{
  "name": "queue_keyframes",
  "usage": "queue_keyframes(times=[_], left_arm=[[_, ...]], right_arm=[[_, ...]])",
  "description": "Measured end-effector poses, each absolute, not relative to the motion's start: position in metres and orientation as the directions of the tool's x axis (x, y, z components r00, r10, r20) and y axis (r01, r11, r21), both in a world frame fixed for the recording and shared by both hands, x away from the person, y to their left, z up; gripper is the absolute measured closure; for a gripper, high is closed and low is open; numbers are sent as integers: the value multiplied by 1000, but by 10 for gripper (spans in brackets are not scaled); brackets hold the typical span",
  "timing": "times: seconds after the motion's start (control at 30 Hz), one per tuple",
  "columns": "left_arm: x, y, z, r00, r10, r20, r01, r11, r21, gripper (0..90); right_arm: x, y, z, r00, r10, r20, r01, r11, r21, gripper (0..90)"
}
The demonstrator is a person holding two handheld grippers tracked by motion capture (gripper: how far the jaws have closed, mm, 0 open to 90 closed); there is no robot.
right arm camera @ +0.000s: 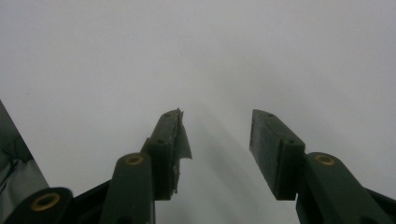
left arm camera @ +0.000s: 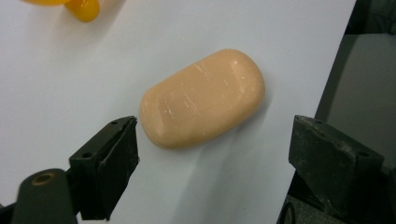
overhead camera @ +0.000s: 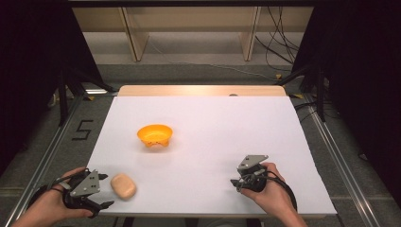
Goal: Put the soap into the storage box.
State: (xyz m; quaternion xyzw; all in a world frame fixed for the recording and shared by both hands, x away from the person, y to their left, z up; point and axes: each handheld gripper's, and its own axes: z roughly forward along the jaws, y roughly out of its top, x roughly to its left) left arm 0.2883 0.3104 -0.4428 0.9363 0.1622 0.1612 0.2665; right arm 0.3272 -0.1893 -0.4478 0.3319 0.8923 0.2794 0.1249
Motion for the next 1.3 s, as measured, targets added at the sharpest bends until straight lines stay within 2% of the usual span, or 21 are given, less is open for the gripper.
queue_keyframes(times=[0.27, 0.4, 0.73, 1.13, 1.3], left_arm=[[299, 308, -440, 925, 287, 248, 124, -847, 518, 149], [306, 306, -436, 947, 229, 226, 97, -873, 478, 150], [311, 301, -433, 957, 189, 222, 71, -889, 452, 151], [308, 301, -434, 953, 216, 214, 92, -875, 475, 156], [310, 298, -433, 959, 197, 202, 81, -879, 469, 157]], right_arm=[[319, -195, -446, -736, 676, -33, 534, 611, 585, 542], [317, -195, -447, -736, 676, -35, 533, 611, 585, 543], [317, -200, -449, -727, 686, -28, 543, 599, 588, 532], [317, -202, -449, -727, 687, -28, 543, 599, 589, 532], [317, -202, -450, -729, 684, -29, 542, 602, 586, 531]])
